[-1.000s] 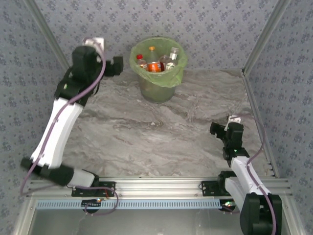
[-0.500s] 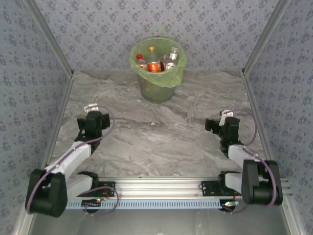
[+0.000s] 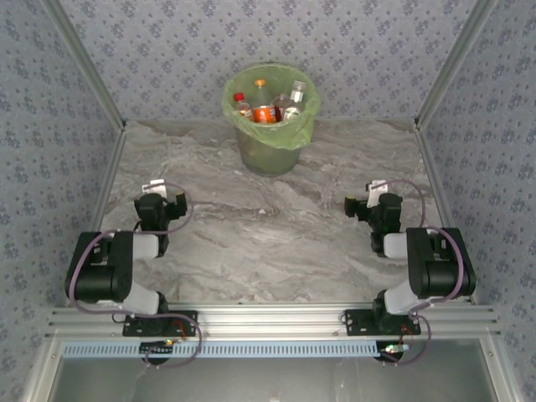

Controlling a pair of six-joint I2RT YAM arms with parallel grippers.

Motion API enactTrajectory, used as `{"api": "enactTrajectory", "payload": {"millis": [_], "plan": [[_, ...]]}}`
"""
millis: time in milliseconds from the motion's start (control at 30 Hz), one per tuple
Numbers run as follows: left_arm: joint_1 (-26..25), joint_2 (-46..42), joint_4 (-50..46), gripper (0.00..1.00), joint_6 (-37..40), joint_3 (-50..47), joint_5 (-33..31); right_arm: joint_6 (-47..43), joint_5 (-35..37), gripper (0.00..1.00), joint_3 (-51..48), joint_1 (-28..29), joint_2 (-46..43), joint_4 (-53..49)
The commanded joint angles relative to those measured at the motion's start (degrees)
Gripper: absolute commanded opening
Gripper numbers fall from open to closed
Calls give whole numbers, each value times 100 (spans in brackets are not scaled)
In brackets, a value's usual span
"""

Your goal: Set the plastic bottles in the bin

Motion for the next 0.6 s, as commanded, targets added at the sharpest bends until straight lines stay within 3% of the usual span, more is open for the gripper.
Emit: {"api": "enactTrajectory", "payload": {"millis": [0, 33, 133, 500, 567], "plan": [[35, 93, 22, 99, -78, 387, 33, 223, 257, 99, 264, -135, 42, 47], [40, 166, 431, 99, -85, 246, -50, 192, 357, 99, 263, -80, 58, 65], [-25, 126, 442, 99, -206, 202, -554, 195, 393, 99, 264, -59, 54, 57], [-27, 122, 289, 99, -91, 278, -230, 180, 412, 99, 256, -54, 55, 67], [-27, 120, 298, 99, -86, 269, -228, 260, 795, 99, 213, -4, 45, 163]]}}
